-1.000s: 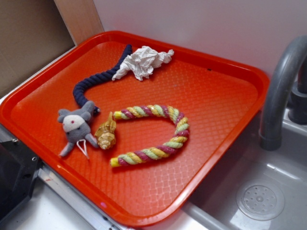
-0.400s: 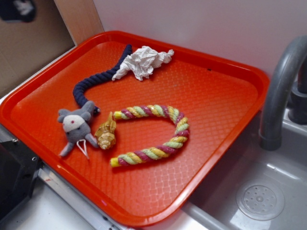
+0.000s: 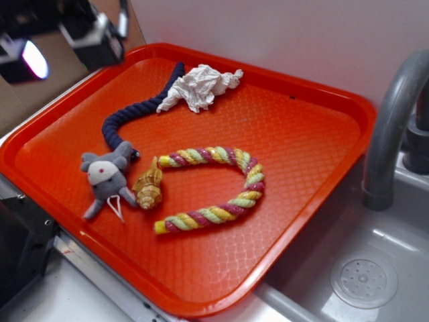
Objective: Grab the shell.
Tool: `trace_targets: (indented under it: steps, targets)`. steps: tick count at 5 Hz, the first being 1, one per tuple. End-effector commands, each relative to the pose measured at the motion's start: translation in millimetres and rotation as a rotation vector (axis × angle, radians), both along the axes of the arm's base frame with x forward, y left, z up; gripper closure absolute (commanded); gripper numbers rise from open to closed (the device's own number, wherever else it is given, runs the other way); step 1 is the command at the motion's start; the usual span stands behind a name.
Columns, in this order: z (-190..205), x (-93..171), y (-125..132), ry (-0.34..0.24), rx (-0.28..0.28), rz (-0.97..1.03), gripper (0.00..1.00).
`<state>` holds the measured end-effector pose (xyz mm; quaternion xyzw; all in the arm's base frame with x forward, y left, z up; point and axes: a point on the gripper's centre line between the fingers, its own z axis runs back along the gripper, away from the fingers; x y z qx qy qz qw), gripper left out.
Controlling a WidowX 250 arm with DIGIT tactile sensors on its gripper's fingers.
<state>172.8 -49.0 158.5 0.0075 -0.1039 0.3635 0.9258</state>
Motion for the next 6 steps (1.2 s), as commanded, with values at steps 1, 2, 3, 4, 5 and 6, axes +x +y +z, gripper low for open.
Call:
trace_targets:
  steps: [1,2,3,4,5,6]
  targets:
    - [-38.5,8.1,-20.8,-0.005,-0.017,-0.088,0.00]
    - [-55.7,11.2,-19.5,0.017,-0.018,-0.098,0.00]
    - [-78.5,11.8,-20.4,0.060,-0.006,-0.137,0.00]
    - [-94.8,11.4,-20.2,0.078,0.005,-0.171,0.00]
    - [-106.1,8.3,-22.8,0.087,0.020,-0.208,0.00]
    - [-118.9,7.9,-24.0,0.095,0.022,-0.230,0.00]
